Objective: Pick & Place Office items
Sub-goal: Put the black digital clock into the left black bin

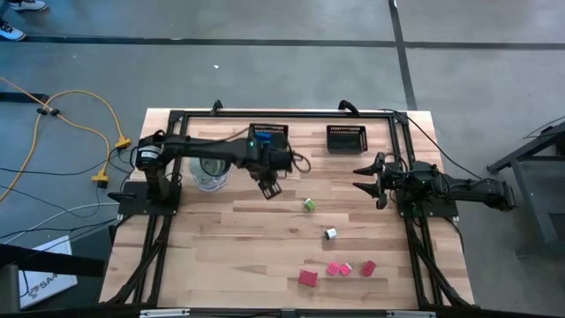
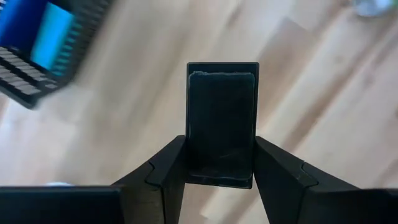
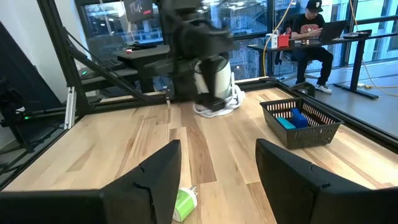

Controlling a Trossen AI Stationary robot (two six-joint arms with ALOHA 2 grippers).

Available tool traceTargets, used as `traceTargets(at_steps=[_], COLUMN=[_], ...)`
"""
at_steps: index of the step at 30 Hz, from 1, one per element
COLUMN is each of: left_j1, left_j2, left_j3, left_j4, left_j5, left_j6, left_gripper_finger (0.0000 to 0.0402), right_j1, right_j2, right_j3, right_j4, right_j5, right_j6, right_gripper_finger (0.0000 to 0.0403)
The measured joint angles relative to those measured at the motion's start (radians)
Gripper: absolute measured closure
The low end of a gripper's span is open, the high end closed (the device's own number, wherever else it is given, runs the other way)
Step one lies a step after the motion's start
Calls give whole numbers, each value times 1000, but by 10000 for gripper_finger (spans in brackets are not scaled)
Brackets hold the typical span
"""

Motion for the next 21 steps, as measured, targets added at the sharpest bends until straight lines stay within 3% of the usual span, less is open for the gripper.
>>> traceTargets(at_steps=[21], left_j1=[287], left_j2=[0], left_j3=[0], left_j4=[186], left_j5=[0], left_j6=[477], left_gripper_finger=[248], right_j1=[0], right_j2=[0], right_j3=[0], right_j4=[0], right_j5=[0], right_j6=[0], right_gripper_finger=[208])
